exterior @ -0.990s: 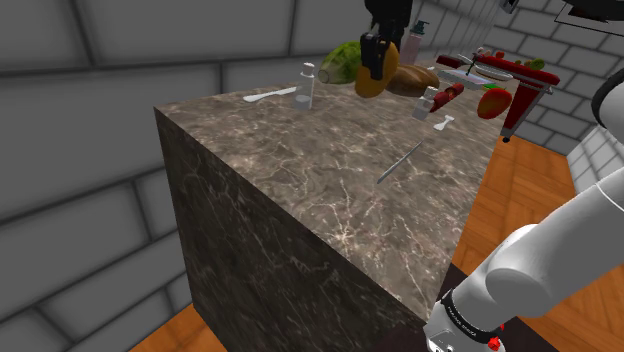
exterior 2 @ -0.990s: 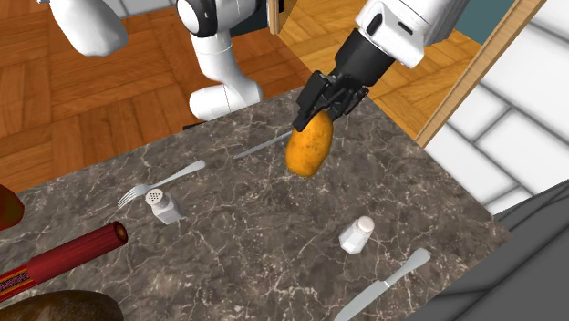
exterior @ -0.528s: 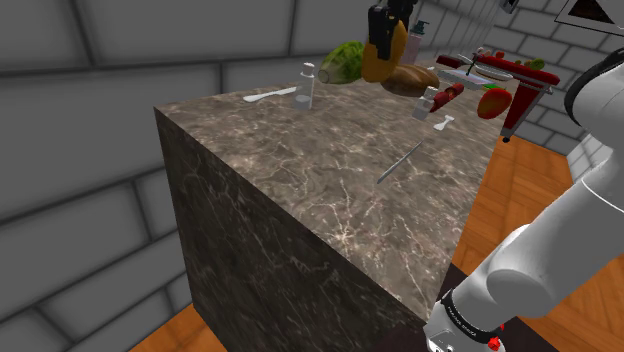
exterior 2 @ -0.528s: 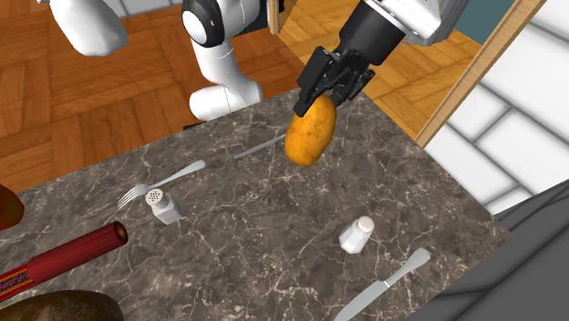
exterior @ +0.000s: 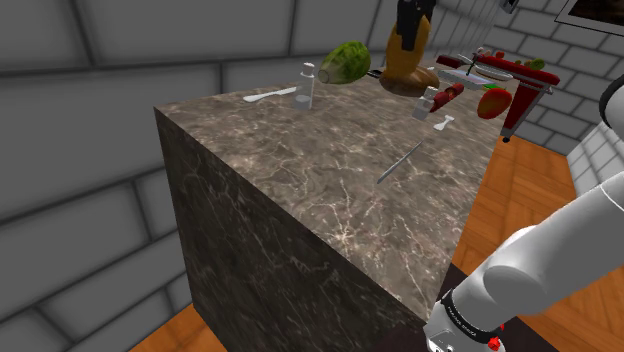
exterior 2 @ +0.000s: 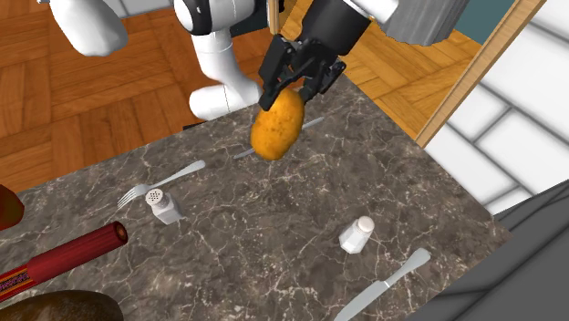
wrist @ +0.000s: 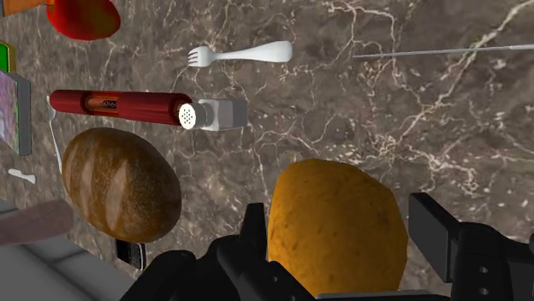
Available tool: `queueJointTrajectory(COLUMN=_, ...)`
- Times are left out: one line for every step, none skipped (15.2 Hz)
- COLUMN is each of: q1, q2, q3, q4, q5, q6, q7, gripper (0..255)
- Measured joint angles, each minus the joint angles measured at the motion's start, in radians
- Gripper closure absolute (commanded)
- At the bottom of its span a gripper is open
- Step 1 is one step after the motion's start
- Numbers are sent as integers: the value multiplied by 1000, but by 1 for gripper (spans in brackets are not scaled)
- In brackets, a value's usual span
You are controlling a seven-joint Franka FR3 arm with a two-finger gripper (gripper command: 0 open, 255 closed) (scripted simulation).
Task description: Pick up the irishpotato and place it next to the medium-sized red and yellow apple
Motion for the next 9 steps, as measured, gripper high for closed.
queueJointTrajectory(q1=-9, q2=-32, q3=-25, q4=-35, q5=15, q6=22, q7=-23, gripper=255)
queueJointTrajectory(q1=-21, q2=-66, q3=-58, q4=-72, q5=26, q6=50, q7=-57, gripper=255)
queueJointTrajectory(q1=-29, q2=-101, q3=-89, q4=-113, q5=38, q6=76, q7=-85, gripper=255)
queueJointTrajectory(q1=-34, q2=-140, q3=-122, q4=-158, q5=50, q6=103, q7=-112, gripper=255)
queueJointTrajectory(q1=-41, q2=-163, q3=-152, q4=-179, q5=51, q6=120, q7=-145, gripper=255)
queueJointTrajectory(q1=-43, q2=-188, q3=-177, q4=-214, q5=57, q6=143, q7=-164, gripper=255)
queueJointTrajectory(q1=-48, q2=-205, q3=-202, q4=-232, q5=56, q6=159, q7=-190, gripper=255)
queueJointTrajectory(q1=-51, q2=-229, q3=-228, q4=-260, q5=57, q6=178, q7=-215, gripper=255)
queueJointTrajectory(q1=-54, q2=-248, q3=-255, q4=-281, q5=55, q6=196, q7=-241, gripper=255)
